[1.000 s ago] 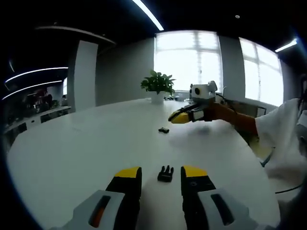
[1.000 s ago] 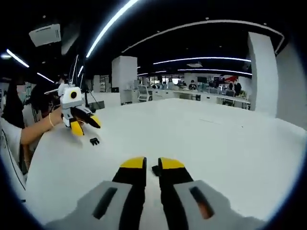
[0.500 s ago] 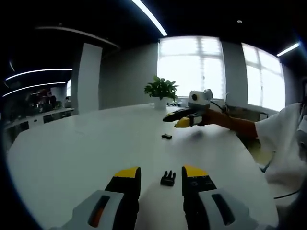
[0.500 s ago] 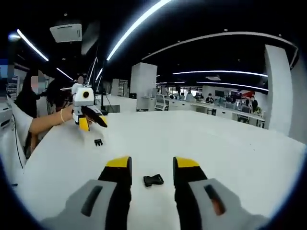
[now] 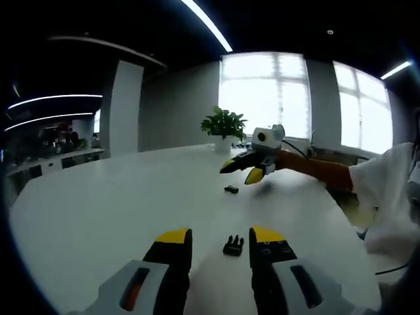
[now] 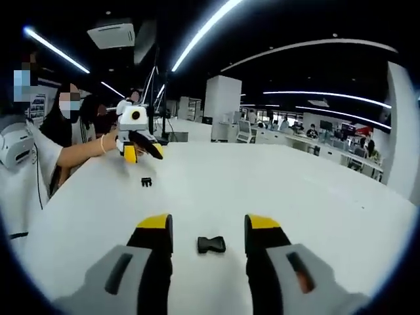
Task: Snap the two parts of the plastic buckle together until the buckle closes and remains connected.
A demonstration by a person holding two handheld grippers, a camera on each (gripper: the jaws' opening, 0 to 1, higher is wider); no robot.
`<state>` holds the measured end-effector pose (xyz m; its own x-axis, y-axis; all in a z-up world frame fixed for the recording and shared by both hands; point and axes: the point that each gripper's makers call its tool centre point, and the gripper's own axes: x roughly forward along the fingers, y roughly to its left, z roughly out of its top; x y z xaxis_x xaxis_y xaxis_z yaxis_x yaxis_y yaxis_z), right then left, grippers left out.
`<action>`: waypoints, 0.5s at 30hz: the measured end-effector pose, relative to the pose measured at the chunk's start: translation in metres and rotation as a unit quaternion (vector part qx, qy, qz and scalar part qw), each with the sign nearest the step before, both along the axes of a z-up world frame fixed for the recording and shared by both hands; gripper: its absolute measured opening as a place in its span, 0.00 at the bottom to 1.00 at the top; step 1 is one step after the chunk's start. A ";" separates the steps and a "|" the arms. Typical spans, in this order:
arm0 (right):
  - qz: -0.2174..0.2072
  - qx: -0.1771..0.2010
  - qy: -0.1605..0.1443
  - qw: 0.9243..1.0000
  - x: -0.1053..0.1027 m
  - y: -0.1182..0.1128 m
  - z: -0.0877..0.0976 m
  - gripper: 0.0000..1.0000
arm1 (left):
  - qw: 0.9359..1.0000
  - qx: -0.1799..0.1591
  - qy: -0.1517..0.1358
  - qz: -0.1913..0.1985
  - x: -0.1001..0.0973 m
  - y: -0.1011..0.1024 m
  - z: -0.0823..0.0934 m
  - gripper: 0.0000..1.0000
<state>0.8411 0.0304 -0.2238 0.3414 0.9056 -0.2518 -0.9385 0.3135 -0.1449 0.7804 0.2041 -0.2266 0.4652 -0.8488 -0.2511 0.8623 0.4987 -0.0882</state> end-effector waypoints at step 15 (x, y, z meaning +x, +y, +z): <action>0.007 0.009 0.001 1.000 -0.001 0.006 0.000 0.45 | 1.000 -0.002 -0.019 -0.011 -0.005 -0.004 0.010 0.41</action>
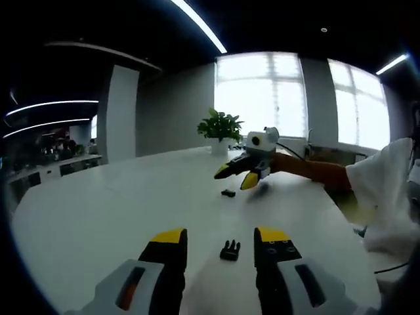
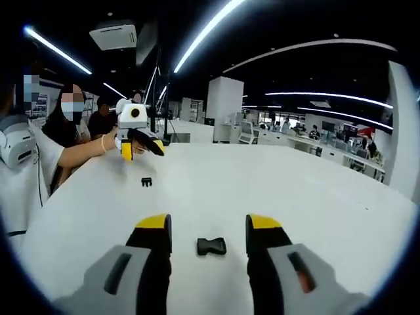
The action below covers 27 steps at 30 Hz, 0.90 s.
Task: Snap the two parts of the plastic buckle together until the buckle closes and remains connected.
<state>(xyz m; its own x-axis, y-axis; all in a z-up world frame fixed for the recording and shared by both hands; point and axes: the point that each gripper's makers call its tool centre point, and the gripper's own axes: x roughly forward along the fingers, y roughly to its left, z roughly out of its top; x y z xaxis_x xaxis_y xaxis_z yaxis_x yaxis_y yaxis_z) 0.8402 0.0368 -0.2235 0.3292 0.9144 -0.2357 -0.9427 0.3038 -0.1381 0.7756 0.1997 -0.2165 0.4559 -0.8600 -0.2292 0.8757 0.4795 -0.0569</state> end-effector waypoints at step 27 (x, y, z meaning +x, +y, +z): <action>0.011 -0.055 0.007 0.998 -0.002 -0.015 -0.025 0.48 | 1.000 -0.016 0.001 0.014 0.004 0.004 0.008 0.49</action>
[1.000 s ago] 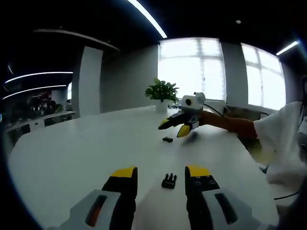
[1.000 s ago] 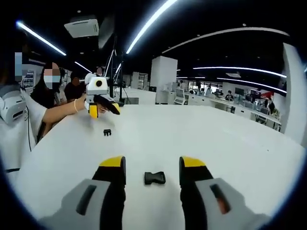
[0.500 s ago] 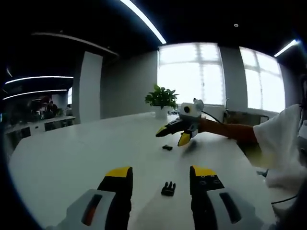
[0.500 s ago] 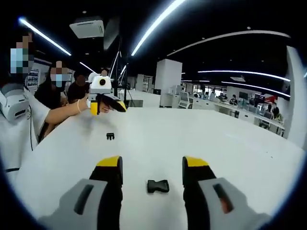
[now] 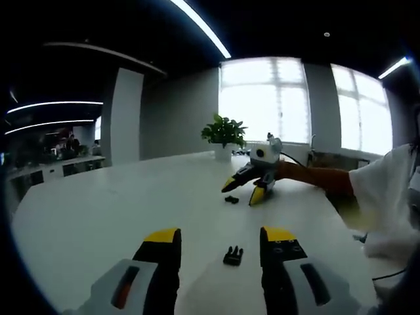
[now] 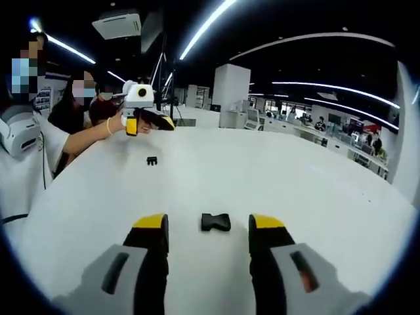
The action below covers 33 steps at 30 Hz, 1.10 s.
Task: Snap the two parts of the plastic buckle together until the buckle closes and remains connected.
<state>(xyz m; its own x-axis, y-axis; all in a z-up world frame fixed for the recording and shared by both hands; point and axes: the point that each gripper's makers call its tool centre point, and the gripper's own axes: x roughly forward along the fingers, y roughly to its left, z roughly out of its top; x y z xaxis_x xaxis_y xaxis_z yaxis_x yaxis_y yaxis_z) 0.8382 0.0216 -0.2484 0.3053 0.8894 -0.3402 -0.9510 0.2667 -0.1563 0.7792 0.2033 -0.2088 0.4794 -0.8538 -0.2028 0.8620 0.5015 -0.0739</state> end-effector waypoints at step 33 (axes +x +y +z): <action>-0.007 0.011 0.049 0.999 0.011 -0.020 -0.007 0.23 | 1.000 -0.005 0.000 0.005 0.001 0.002 0.001 0.48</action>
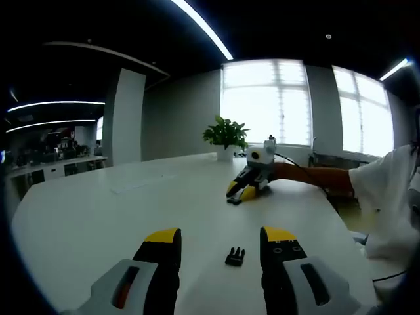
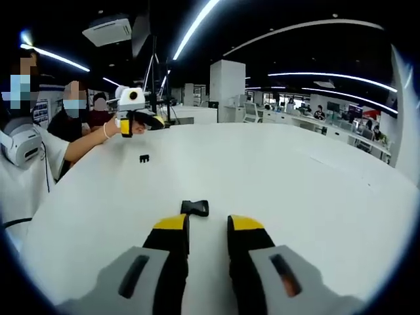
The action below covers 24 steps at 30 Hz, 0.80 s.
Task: Snap the two parts of the plastic buckle together until the buckle closes and remains connected.
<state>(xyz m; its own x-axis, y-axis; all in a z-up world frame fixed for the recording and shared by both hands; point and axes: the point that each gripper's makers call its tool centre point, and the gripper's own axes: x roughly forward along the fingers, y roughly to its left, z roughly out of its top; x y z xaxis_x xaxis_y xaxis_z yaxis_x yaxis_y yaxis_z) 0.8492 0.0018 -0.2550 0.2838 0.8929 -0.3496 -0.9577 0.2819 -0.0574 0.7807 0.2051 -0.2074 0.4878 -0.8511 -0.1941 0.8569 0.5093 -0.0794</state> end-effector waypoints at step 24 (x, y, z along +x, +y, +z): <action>0.000 -0.001 0.003 1.000 -0.003 0.003 -0.001 0.06 | 1.000 -0.001 0.002 0.005 0.003 0.003 -0.001 0.48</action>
<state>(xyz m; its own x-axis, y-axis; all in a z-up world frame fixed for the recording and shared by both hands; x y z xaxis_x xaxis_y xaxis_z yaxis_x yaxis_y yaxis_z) 0.8458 0.0048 -0.2563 0.2826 0.8922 -0.3523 -0.9578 0.2827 -0.0522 0.7841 0.2083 -0.2081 0.4946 -0.8472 -0.1940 0.8519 0.5168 -0.0850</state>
